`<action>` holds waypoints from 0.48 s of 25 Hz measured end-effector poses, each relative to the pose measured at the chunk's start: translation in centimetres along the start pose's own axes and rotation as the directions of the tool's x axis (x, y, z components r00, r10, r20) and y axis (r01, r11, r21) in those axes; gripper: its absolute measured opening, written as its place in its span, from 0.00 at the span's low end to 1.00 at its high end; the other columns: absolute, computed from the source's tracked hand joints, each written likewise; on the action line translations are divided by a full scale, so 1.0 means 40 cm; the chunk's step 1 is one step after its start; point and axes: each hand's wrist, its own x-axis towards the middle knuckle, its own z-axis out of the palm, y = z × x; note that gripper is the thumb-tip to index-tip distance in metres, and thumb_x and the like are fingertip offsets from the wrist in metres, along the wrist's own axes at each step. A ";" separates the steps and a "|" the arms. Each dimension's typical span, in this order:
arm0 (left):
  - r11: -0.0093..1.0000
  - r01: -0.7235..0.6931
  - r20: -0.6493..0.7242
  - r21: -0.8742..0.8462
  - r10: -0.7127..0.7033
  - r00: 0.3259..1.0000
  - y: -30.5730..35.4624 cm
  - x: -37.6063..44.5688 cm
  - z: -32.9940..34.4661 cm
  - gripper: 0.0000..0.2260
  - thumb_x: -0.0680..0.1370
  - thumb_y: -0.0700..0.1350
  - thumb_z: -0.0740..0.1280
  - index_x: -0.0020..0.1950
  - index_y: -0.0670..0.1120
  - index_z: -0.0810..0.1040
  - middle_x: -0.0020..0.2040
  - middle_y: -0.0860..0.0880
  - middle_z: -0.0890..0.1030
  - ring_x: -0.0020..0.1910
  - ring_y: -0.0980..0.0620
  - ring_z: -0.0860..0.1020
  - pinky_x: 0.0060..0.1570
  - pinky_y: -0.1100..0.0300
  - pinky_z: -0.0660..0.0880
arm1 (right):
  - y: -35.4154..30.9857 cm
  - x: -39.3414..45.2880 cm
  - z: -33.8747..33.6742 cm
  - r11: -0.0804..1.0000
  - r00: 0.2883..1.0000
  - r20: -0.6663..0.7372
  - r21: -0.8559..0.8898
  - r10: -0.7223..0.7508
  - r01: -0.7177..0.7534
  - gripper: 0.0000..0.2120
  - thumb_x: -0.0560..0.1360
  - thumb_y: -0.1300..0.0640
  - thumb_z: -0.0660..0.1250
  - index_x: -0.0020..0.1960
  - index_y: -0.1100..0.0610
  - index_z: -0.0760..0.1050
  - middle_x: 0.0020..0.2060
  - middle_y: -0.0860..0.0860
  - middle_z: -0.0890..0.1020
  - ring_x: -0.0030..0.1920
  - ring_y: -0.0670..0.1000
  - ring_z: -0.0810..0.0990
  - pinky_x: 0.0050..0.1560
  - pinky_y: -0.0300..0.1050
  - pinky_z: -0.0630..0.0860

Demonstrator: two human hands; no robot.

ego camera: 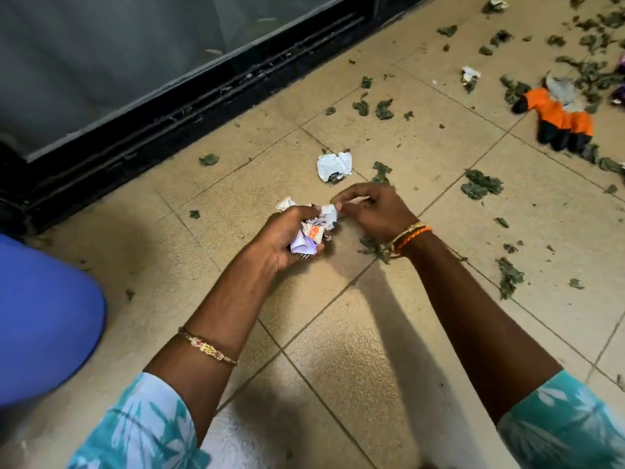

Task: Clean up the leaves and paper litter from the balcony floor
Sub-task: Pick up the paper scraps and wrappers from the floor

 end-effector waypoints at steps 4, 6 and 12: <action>0.996 -0.057 -0.168 -0.062 0.046 0.985 0.034 0.012 -0.086 0.08 0.78 0.41 0.65 0.39 0.43 0.73 0.24 0.48 0.74 0.17 0.53 0.70 0.19 0.73 0.61 | 0.042 0.143 0.033 0.892 0.992 -0.011 -0.440 -0.124 0.107 0.18 0.74 0.59 0.66 0.64 0.56 0.74 0.64 0.60 0.73 0.63 0.57 0.71 0.62 0.41 0.65; 0.996 -0.091 -0.260 -0.013 0.084 0.962 0.039 0.015 -0.105 0.10 0.76 0.40 0.67 0.35 0.44 0.71 0.21 0.49 0.72 0.17 0.53 0.69 0.20 0.71 0.62 | 0.079 0.188 0.067 0.787 0.987 0.094 -0.596 -0.128 0.159 0.23 0.76 0.61 0.62 0.71 0.55 0.66 0.71 0.61 0.63 0.71 0.61 0.60 0.70 0.48 0.59; 0.999 -0.053 -0.224 -0.011 0.049 0.973 0.042 0.026 -0.115 0.13 0.76 0.37 0.62 0.32 0.43 0.68 0.23 0.48 0.74 0.21 0.52 0.75 0.23 0.68 0.61 | 0.135 0.197 0.100 0.730 0.946 -0.030 -0.644 -0.324 0.230 0.14 0.75 0.69 0.61 0.57 0.61 0.79 0.55 0.61 0.80 0.57 0.62 0.75 0.54 0.51 0.72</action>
